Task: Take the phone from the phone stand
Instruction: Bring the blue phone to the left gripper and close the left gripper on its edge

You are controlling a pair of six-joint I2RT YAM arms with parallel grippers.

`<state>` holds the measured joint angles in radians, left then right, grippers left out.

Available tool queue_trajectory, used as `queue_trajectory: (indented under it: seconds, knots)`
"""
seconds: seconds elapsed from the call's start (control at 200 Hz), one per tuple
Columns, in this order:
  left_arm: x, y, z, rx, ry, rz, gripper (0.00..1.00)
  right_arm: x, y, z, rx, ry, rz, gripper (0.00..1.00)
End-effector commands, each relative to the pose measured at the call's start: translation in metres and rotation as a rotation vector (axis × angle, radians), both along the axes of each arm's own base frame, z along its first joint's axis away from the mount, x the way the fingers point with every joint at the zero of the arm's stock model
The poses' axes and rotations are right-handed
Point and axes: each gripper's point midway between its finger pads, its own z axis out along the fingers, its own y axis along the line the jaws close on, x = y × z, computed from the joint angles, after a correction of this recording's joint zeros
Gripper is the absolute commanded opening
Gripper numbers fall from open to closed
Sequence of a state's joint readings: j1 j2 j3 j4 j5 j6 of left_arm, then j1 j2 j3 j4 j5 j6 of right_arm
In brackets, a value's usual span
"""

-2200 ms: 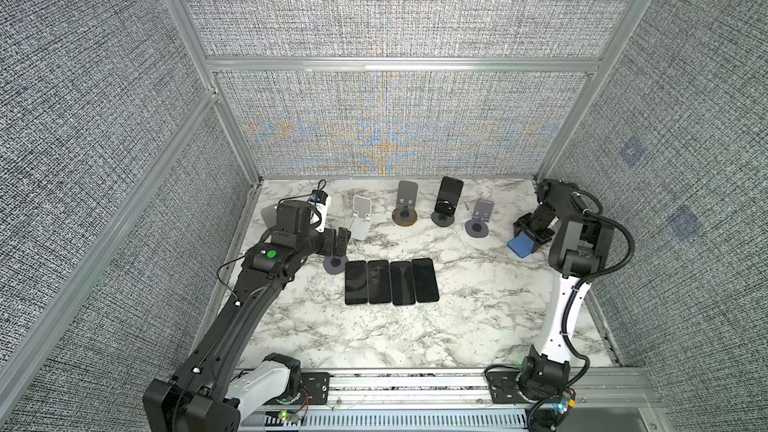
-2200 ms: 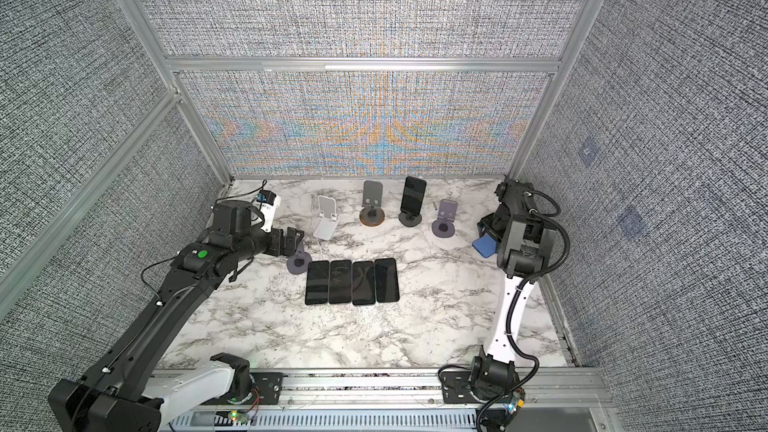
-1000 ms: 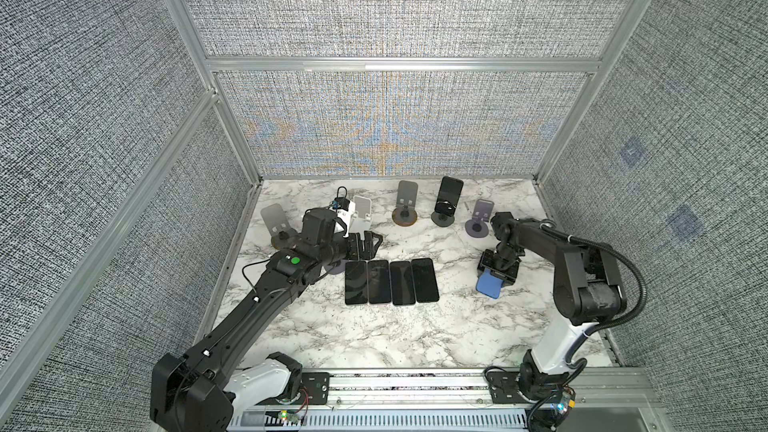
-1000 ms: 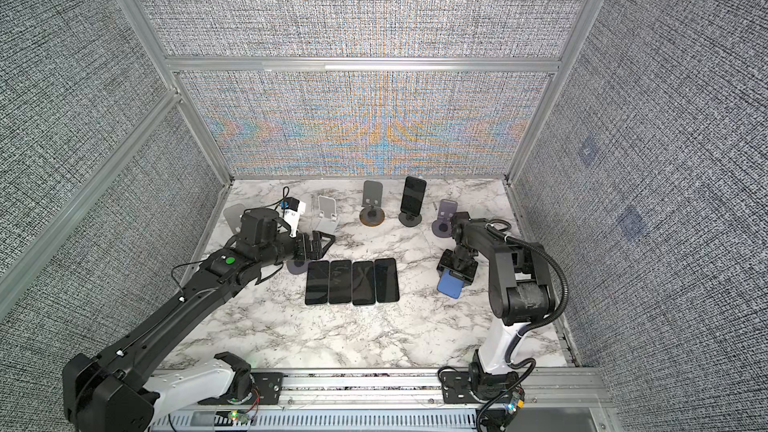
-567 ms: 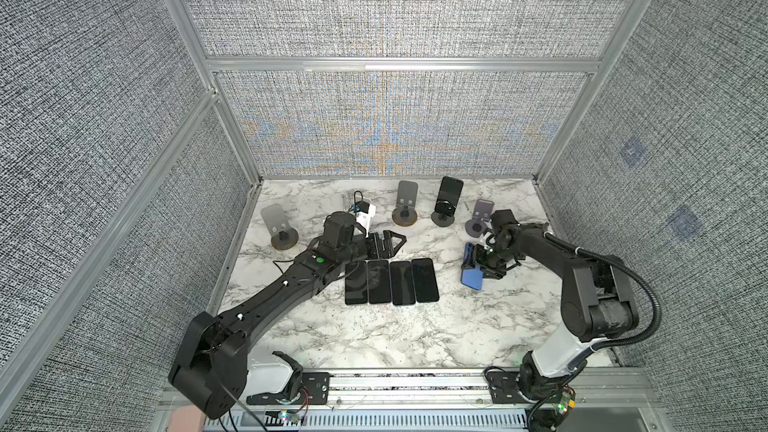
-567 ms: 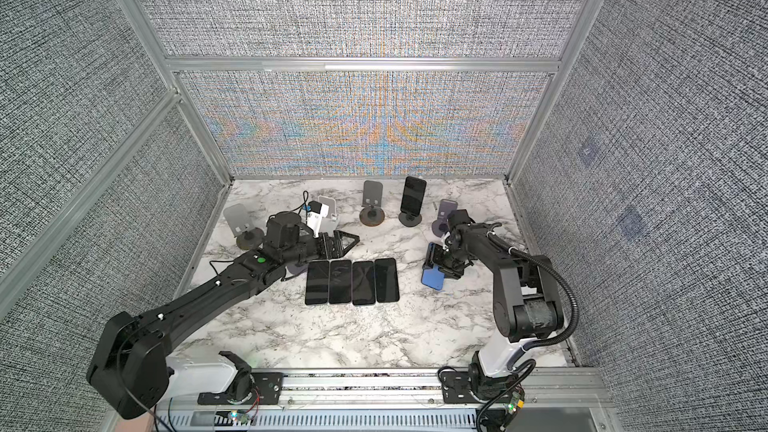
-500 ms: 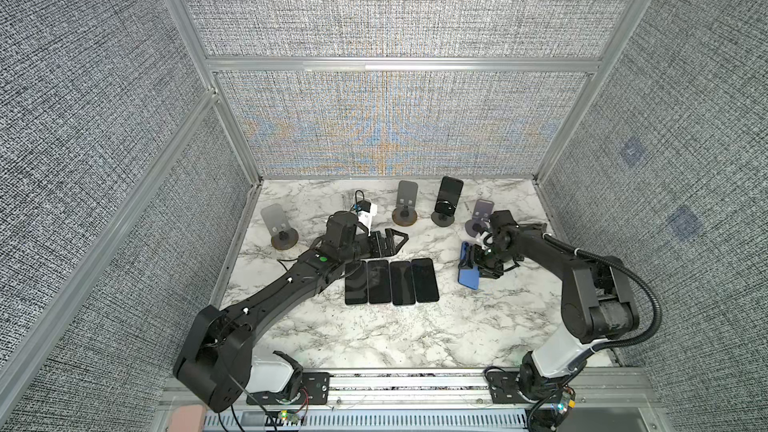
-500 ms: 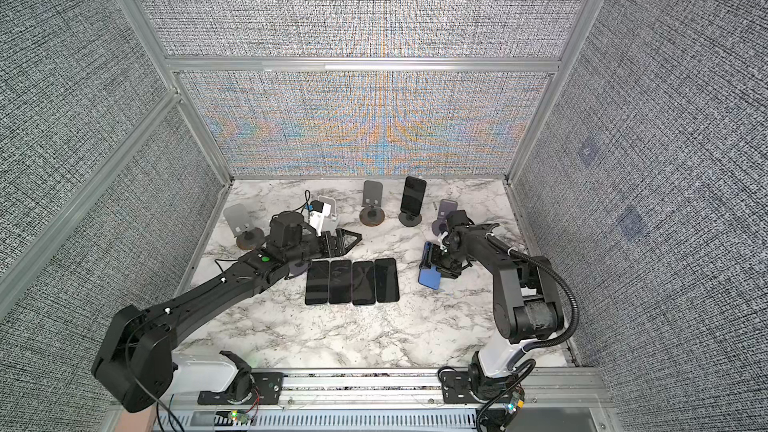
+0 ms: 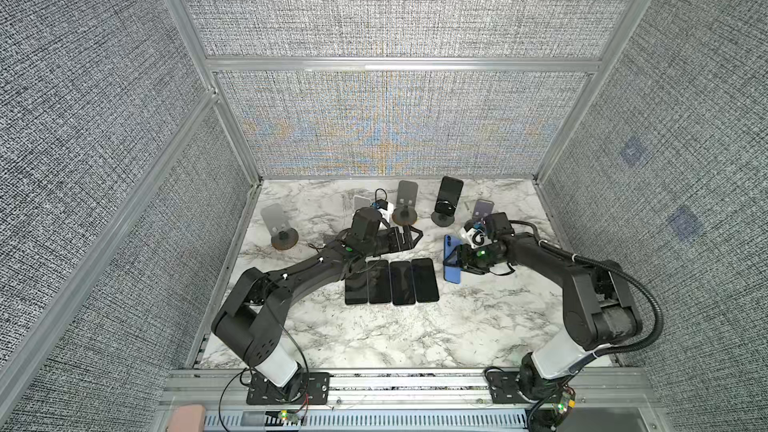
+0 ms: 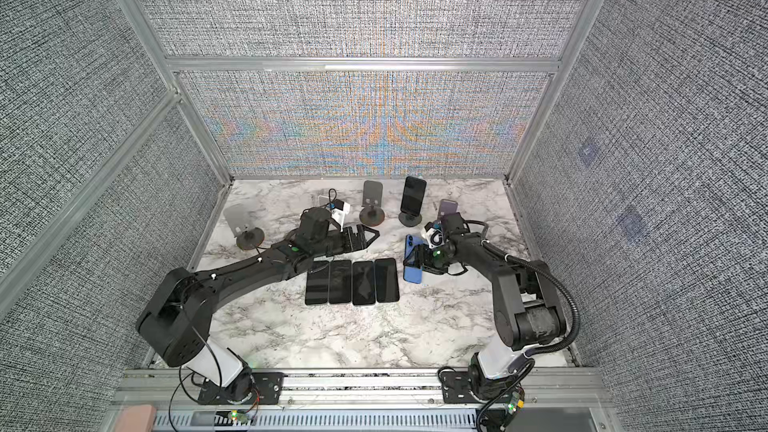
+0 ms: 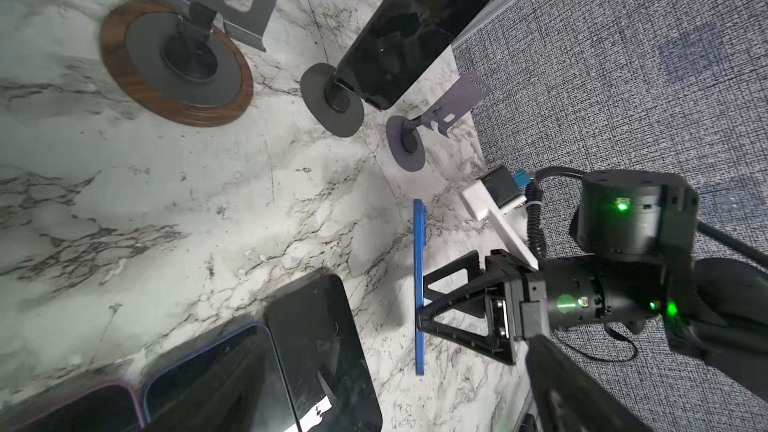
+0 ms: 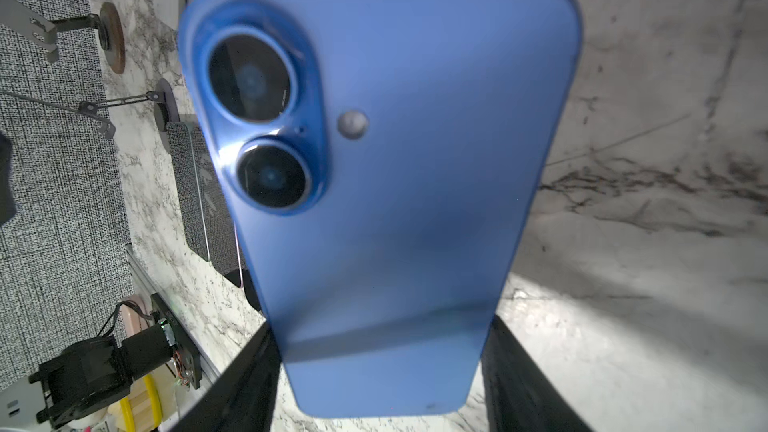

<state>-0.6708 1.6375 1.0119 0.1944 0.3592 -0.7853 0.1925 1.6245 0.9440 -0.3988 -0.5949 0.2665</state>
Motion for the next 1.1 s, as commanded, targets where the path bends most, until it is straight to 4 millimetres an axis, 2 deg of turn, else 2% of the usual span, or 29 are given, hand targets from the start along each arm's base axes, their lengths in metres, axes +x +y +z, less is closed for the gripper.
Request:
queue_trajectory:
  seconds: [0.0, 0.13, 0.35, 0.48, 0.5, 0.68, 0.755, 0.835, 0.915, 0.99, 1.095]
  knots:
    - [0.005, -0.010, -0.007, 0.047, -0.020, -0.010, 0.99, 0.001, 0.011, 0.010, 0.034, -0.053, 0.049, 0.63]
    - [0.007, -0.025, -0.020, 0.055, -0.008, -0.041, 0.98, -0.003, 0.022, 0.020, 0.055, -0.071, 0.086, 0.63]
    - [0.010, -0.039, -0.029, 0.041, 0.001, -0.075, 0.78, -0.008, 0.036, 0.036, 0.070, -0.090, 0.130, 0.63]
    - [0.010, -0.047, -0.033, 0.009, 0.019, -0.096, 0.76, -0.015, 0.042, 0.034, 0.066, -0.072, 0.154, 0.63]
    - [0.010, -0.049, -0.034, 0.001, 0.020, -0.099, 0.76, -0.008, 0.044, 0.044, 0.072, -0.101, 0.157, 0.63]
    - [0.010, -0.053, -0.040, -0.012, 0.036, -0.104, 0.74, -0.008, 0.050, 0.048, 0.077, -0.109, 0.167, 0.63]
    - [0.010, -0.054, -0.042, -0.016, 0.039, -0.102, 0.66, -0.008, 0.052, 0.050, 0.079, -0.113, 0.170, 0.63]
    - [0.011, -0.056, -0.039, -0.037, 0.034, -0.105, 0.48, -0.007, 0.052, 0.050, 0.077, -0.113, 0.171, 0.63]
    - [0.011, -0.058, -0.036, -0.057, 0.028, -0.111, 0.36, -0.006, 0.053, 0.052, 0.080, -0.115, 0.171, 0.63]
    - [0.010, -0.059, -0.034, -0.071, 0.025, -0.114, 0.27, -0.005, 0.055, 0.052, 0.082, -0.119, 0.174, 0.63]
    - [0.010, -0.059, -0.033, -0.086, 0.024, -0.110, 0.20, -0.004, 0.055, 0.051, 0.083, -0.117, 0.172, 0.63]
